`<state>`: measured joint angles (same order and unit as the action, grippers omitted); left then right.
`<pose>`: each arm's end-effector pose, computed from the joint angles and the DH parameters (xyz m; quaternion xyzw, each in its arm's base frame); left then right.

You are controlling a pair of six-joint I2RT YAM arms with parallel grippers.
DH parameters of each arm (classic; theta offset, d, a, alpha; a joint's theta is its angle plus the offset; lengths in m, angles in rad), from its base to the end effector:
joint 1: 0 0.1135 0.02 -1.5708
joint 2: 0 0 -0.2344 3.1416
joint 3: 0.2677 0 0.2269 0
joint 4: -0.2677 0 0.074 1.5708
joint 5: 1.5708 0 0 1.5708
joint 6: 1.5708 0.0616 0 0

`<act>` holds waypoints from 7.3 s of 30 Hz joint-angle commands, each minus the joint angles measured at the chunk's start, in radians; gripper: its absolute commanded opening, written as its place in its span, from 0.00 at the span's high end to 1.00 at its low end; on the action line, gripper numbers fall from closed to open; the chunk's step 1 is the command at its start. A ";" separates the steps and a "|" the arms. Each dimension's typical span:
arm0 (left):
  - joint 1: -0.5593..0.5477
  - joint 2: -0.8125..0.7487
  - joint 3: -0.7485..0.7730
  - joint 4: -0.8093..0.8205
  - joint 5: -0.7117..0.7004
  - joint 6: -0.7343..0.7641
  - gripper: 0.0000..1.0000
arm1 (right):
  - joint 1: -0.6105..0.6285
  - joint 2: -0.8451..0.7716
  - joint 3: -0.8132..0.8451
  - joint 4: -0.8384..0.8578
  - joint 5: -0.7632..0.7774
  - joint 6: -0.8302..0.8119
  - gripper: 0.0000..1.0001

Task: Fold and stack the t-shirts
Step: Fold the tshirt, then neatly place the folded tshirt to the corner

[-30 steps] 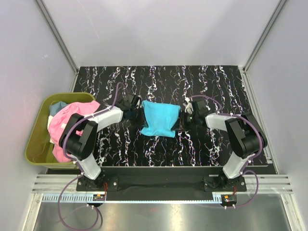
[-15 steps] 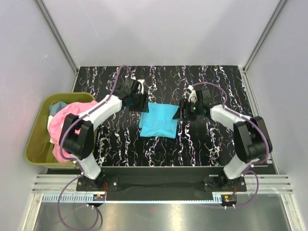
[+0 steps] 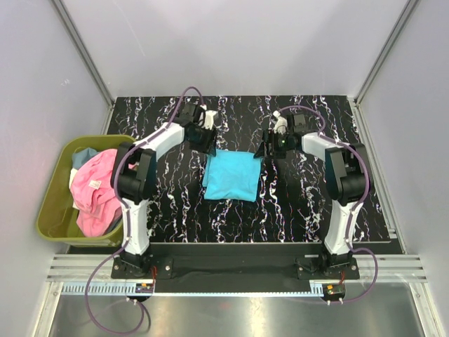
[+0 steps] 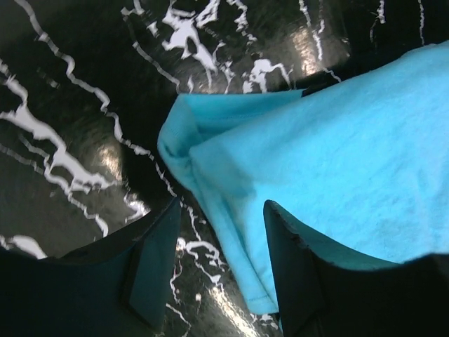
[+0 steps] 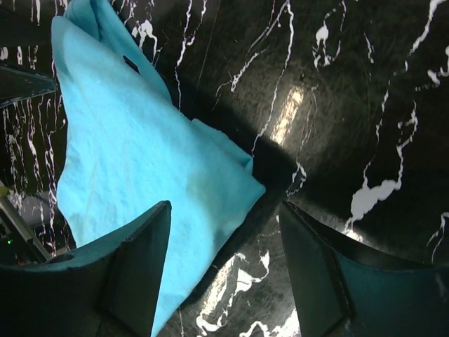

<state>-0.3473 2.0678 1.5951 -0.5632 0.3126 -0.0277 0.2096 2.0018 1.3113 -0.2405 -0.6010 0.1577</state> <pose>0.3899 -0.1613 0.1593 0.1922 0.9340 -0.1962 0.2285 0.3834 0.1172 0.1332 -0.1166 0.9040 0.3311 0.2440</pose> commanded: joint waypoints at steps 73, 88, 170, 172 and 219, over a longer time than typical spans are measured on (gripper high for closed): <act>-0.005 -0.296 -0.154 0.310 0.081 -0.348 0.47 | 0.026 -0.034 0.148 0.081 -0.139 0.312 0.94; -0.064 -0.137 -0.397 0.237 -0.051 -0.491 0.52 | 0.131 0.213 0.002 0.141 -0.393 0.323 1.00; -0.214 -0.233 -0.500 0.430 -0.003 -0.549 0.53 | 0.070 0.227 0.151 0.263 0.099 0.577 0.29; -0.217 -0.227 -0.497 0.415 -0.015 -0.543 0.53 | 0.067 0.241 0.149 0.309 0.080 0.582 0.33; -0.111 -0.889 -0.446 0.052 -0.084 -0.354 0.44 | 0.008 0.265 0.230 0.159 -0.195 0.278 0.31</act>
<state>-0.4747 1.2144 1.2175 -0.5404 0.2298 -0.4141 0.2218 2.3127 1.5570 0.0235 -0.8051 0.5358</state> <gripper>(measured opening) 0.559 0.689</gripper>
